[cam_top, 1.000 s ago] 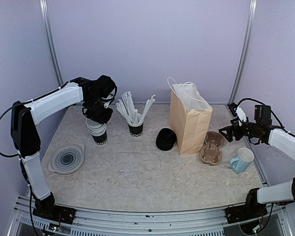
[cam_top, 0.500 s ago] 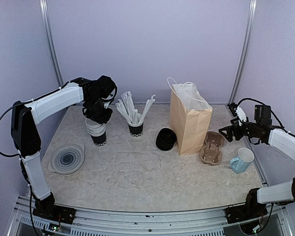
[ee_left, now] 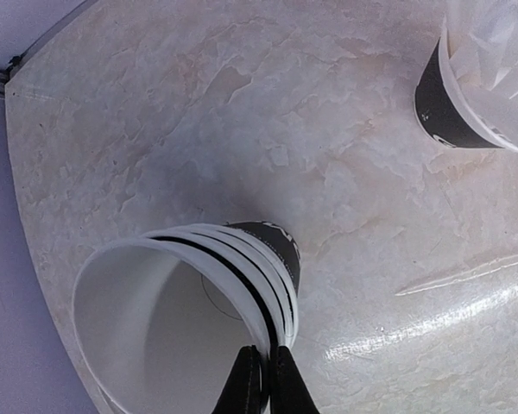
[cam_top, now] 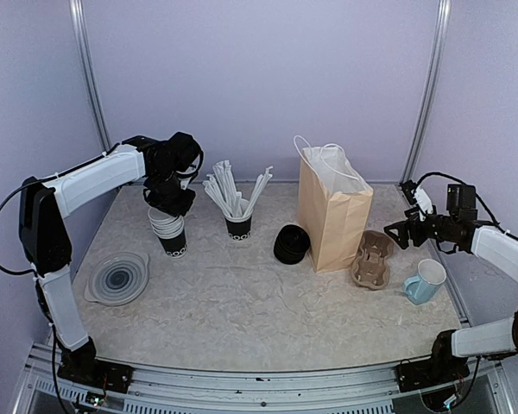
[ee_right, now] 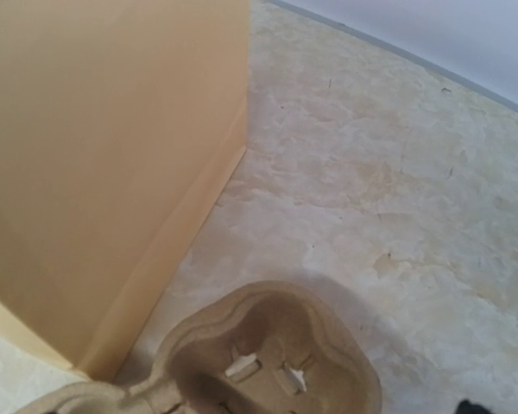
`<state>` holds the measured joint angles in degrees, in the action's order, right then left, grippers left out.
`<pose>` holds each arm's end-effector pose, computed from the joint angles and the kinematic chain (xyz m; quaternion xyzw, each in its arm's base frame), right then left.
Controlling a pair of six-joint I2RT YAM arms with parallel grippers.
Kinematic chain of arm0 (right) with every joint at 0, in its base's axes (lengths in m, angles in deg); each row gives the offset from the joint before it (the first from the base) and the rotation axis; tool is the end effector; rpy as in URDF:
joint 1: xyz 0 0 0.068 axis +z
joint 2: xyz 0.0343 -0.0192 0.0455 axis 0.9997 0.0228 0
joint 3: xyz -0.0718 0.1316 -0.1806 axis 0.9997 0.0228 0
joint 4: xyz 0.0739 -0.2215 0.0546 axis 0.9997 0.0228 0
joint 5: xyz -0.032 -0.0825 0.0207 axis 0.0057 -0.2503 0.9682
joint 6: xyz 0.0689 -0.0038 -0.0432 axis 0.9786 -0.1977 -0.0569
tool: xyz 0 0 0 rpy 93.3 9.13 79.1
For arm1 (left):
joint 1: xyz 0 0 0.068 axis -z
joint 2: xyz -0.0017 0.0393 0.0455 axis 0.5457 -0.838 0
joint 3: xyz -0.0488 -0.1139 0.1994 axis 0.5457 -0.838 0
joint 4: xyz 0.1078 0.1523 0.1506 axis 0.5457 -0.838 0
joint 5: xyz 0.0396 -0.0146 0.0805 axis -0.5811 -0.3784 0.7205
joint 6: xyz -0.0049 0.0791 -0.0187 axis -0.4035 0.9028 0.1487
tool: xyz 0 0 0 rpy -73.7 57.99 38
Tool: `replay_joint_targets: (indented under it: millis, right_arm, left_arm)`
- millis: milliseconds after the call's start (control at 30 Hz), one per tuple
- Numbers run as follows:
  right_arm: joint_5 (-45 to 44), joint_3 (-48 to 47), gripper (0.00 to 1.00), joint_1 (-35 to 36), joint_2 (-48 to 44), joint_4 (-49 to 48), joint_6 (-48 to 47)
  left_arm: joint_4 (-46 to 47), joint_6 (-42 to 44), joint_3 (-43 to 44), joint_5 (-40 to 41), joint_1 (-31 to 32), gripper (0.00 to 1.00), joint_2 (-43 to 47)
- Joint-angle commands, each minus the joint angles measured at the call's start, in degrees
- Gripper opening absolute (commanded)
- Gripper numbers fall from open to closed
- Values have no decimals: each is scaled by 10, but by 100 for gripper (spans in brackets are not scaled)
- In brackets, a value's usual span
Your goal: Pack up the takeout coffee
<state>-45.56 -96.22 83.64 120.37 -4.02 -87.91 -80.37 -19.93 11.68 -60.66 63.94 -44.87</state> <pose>0.2702 0.0130 0.2020 -0.2438 0.8266 0.1312 0.4900 0.3234 -0.1693 0.2259 0.1703 0.9589 0.0793 0.2127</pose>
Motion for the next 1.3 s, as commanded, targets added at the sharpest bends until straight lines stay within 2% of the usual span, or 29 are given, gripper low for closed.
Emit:
replay_joint_targets:
  millis: [0,33,233,267,333,367,400,433,467,500,567,633,700,733,767,800,867,900,967,1000,1067,1100,1133,1167,1200,1233,1267]
  right_arm:
    - [9,11,98,2,-7,-6,-2]
    - [9,11,98,2,-7,-7,-2]
    - [12,5,97,2,-8,2,-6]
    - [14,0,96,2,-10,10,-8]
    - [27,-30,95,2,-12,47,-13]
    - [35,-47,94,3,-13,66,-14]
    - [47,-67,93,2,-13,88,-16]
    - [58,-88,92,3,-14,109,-18]
    - [69,-108,91,3,-14,130,-18]
    - [89,-130,91,4,-14,151,-18]
    - [151,-173,89,7,-11,202,-32]
    - [204,-212,87,21,-5,252,-56]
    - [232,-234,86,35,-2,278,-64]
    - [244,-239,85,40,-1,282,-65]
    - [251,-241,85,43,-2,285,-64]
    - [253,-241,85,46,-3,283,-62]
    - [250,-236,85,49,-4,279,-60]
    - [245,-232,85,49,-4,273,-59]
    - [228,-222,85,49,-3,256,-45]
    - [222,-219,84,49,-3,251,-44]
    - [228,-218,84,49,-3,253,-46]
    - [229,-218,84,63,-4,254,-46]
    - [229,-219,84,66,-4,255,-46]
    - [228,-220,84,66,-4,255,-44]
    - [226,-219,84,67,-3,255,-44]
    - [223,-219,84,68,-2,252,-43]
    - [220,-219,84,68,-1,249,-41]
  left_arm:
    - [-3,-1,-2,1,-5,3,-6]
    - [-5,-1,-1,2,-5,0,-6]
    - [-36,-15,61,22,21,0,2]
    - [-22,-18,52,46,23,0,9]
    - [-45,-26,54,176,27,0,15]
    - [-62,-22,57,146,24,0,-1]
    - [-46,-25,52,68,17,0,1]
    - [-27,-51,39,78,22,0,14]
    - [-31,-62,37,159,31,0,29]
    - [-56,-62,54,184,32,0,26]
    - [-54,-57,75,50,20,0,14]
    - [-29,-57,72,116,42,0,38]
    - [-65,-72,98,112,31,0,23]
    - [-80,-82,100,157,31,0,16]
    - [-93,-74,103,173,34,0,9]
    - [-88,-70,104,153,34,0,6]
    - [-73,-79,96,210,39,0,11]
    - [-69,-68,88,215,33,0,12]
    - [-100,-67,128,157,21,0,-10]
    - [-79,-65,127,139,27,0,-21]
    - [-45,-76,88,227,37,0,-2]
    - [-85,-84,117,200,31,0,-9]
    - [-99,-83,170,92,23,0,-27]
    - [-40,-85,156,45,24,0,-16]
    - [26,-77,111,113,41,0,10]
    - [34,-69,83,226,49,0,36]
    - [-47,-94,143,273,37,0,26]
